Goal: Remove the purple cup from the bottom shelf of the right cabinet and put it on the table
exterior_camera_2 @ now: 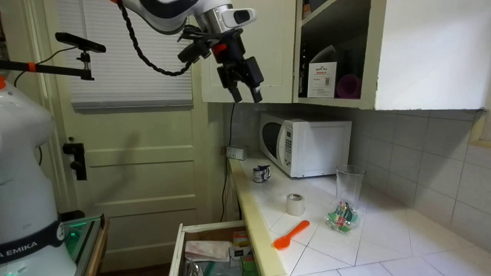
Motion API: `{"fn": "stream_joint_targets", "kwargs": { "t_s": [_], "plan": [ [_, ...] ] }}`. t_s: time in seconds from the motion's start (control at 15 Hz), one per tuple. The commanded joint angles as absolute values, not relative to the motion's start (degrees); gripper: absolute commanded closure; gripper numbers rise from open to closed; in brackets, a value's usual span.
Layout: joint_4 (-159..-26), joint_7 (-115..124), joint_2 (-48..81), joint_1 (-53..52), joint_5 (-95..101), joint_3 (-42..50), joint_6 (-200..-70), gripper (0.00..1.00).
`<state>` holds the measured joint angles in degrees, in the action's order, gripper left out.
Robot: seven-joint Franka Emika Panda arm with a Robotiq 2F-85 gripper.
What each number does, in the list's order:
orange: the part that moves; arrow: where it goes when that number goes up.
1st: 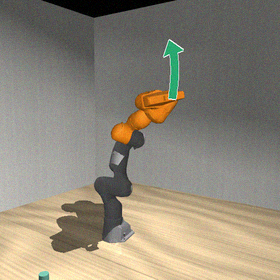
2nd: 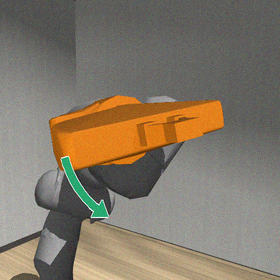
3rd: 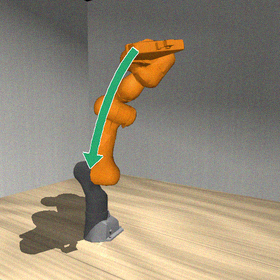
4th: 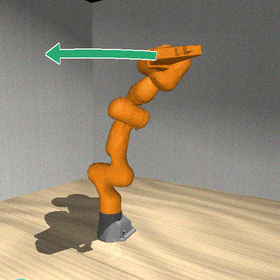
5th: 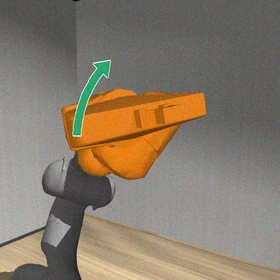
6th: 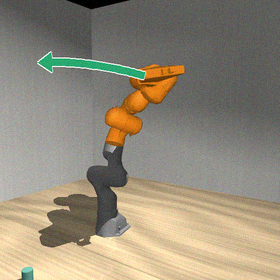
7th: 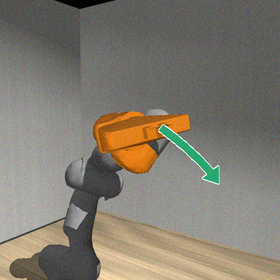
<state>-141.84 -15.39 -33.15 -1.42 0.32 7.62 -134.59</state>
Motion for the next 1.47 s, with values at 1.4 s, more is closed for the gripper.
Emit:
{"fn": "stream_joint_targets", "kwargs": {
  "t_s": [1.4],
  "plan": [
    [-109.0, -16.0, 6.0, -4.6, 5.9, 8.7, -177.0, 0.0]
  ]
}}
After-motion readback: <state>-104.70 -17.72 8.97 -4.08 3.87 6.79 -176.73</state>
